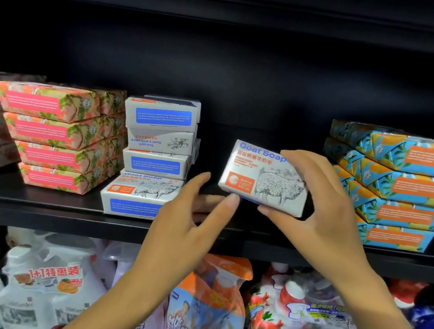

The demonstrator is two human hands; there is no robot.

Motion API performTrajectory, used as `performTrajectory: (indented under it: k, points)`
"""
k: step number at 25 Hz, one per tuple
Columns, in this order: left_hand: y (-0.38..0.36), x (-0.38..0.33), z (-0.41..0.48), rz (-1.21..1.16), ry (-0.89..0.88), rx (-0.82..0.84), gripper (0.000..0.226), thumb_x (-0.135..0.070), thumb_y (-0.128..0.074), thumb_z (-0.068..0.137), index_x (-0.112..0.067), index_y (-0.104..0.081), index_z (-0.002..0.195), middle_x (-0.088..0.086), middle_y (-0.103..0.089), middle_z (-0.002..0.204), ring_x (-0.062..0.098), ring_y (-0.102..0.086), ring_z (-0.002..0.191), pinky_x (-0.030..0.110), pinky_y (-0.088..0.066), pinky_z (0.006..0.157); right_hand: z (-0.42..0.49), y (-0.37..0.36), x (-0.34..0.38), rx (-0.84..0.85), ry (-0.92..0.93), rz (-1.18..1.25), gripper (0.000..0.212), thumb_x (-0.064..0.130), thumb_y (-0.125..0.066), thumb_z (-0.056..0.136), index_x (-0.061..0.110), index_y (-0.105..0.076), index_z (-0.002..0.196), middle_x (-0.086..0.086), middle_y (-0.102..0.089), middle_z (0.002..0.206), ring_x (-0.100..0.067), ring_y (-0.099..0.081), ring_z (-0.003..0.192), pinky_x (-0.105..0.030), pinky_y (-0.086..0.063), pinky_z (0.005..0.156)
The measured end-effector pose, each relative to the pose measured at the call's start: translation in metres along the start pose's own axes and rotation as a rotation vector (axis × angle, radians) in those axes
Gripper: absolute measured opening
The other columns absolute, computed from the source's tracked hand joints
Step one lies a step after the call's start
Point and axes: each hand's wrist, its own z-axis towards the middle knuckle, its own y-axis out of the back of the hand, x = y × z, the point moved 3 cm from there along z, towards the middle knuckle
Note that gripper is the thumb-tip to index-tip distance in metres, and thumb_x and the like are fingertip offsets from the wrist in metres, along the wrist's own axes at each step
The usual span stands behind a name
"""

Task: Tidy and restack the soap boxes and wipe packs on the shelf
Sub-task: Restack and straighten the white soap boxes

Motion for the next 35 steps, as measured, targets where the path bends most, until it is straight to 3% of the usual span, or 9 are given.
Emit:
performTrajectory:
  k: [2, 6, 9, 12, 16, 21, 26, 32, 35]
  points:
    - [-0.001, -0.005, 0.007, -0.178, 0.024, 0.067, 0.059, -0.064, -0.061, 0.067, -0.028, -0.063, 0.113, -0.017, -0.072, 0.097, 0.001, -0.067, 0.094, 0.027, -0.053, 0.083, -0.003, 0.003, 0.007, -0.008, 0.068, 0.03, 0.063, 0.018, -0.077, 0.069, 0.007, -0.051, 0.125, 0.003, -0.047, 0.124, -0.01, -0.043, 0.119, -0.016, -0.035, 0.098]
    - [-0.001, -0.023, 0.01, -0.302, -0.095, 0.204, 0.026, -0.037, -0.072, 0.074, -0.027, -0.073, 0.098, -0.005, -0.074, 0.096, 0.01, -0.07, 0.091, 0.017, -0.052, 0.072, -0.007, 0.0, 0.017, 0.031, 0.211, -0.033, 0.065, 0.003, -0.078, 0.068, 0.008, -0.05, 0.126, 0.002, -0.046, 0.13, -0.013, -0.04, 0.125, -0.022, -0.032, 0.103]
    - [0.005, -0.019, 0.011, -0.324, -0.117, 0.145, 0.029, -0.033, -0.075, 0.072, -0.022, -0.072, 0.099, -0.001, -0.075, 0.096, 0.014, -0.071, 0.09, 0.019, -0.053, 0.073, -0.008, 0.001, 0.013, 0.136, 0.089, 0.078, 0.083, 0.037, -0.079, 0.067, 0.022, -0.039, 0.138, 0.011, -0.039, 0.14, -0.008, -0.035, 0.132, -0.017, -0.03, 0.105]
    - [0.005, -0.014, 0.009, -0.313, -0.106, 0.127, 0.039, -0.034, -0.077, 0.068, -0.021, -0.067, 0.103, -0.002, -0.074, 0.1, 0.014, -0.07, 0.094, 0.021, -0.054, 0.077, -0.006, 0.003, 0.007, 0.152, -0.135, 0.251, 0.083, 0.055, -0.077, 0.063, 0.037, -0.04, 0.134, 0.023, -0.05, 0.126, 0.005, -0.046, 0.119, -0.011, -0.039, 0.093]
    - [0.001, -0.011, 0.008, -0.333, -0.101, 0.143, 0.043, -0.035, -0.076, 0.069, -0.02, -0.065, 0.108, -0.002, -0.072, 0.105, 0.014, -0.068, 0.1, 0.021, -0.052, 0.08, -0.003, 0.002, 0.01, 0.084, -0.152, 0.288, 0.051, 0.027, -0.081, 0.065, 0.029, -0.058, 0.111, 0.018, -0.061, 0.107, 0.004, -0.057, 0.101, -0.008, -0.045, 0.076]
    - [-0.001, -0.017, 0.011, -0.423, -0.007, 0.186, 0.064, -0.064, -0.079, 0.053, -0.029, -0.067, 0.105, 0.002, -0.071, 0.107, 0.018, -0.066, 0.103, 0.03, -0.053, 0.084, -0.005, 0.003, 0.021, -0.069, 0.068, 0.159, 0.04, 0.006, -0.076, 0.067, 0.016, -0.058, 0.101, 0.008, -0.059, 0.101, -0.007, -0.056, 0.097, -0.013, -0.044, 0.077]
    - [0.007, -0.025, 0.012, -0.322, -0.066, 0.215, 0.064, -0.033, -0.084, 0.047, -0.022, -0.064, 0.107, -0.003, -0.072, 0.101, 0.012, -0.069, 0.094, 0.019, -0.053, 0.071, -0.009, -0.002, 0.02, -0.125, 0.2, 0.078, 0.045, -0.014, -0.061, 0.063, 0.012, -0.052, 0.098, -0.001, -0.054, 0.11, -0.012, -0.048, 0.113, -0.019, -0.04, 0.093]
    - [0.012, -0.03, 0.007, -0.173, -0.317, 0.159, 0.062, -0.016, -0.084, 0.051, -0.02, -0.058, 0.108, -0.002, -0.067, 0.105, 0.016, -0.065, 0.101, 0.026, -0.054, 0.076, -0.012, -0.005, 0.001, 0.23, -0.161, 0.27, 0.093, 0.029, -0.083, 0.063, 0.038, -0.031, 0.139, 0.025, -0.046, 0.13, 0.006, -0.043, 0.121, -0.01, -0.036, 0.096]
    - [0.008, -0.033, 0.003, 0.064, -0.521, 0.076, 0.058, -0.005, -0.079, 0.063, -0.022, -0.054, 0.113, -0.007, -0.058, 0.119, 0.02, -0.057, 0.114, 0.04, -0.053, 0.085, -0.011, -0.003, 0.0, 0.227, -0.236, 0.493, 0.079, 0.035, -0.078, 0.061, 0.039, -0.042, 0.131, 0.026, -0.054, 0.12, 0.008, -0.049, 0.114, -0.008, -0.041, 0.089]
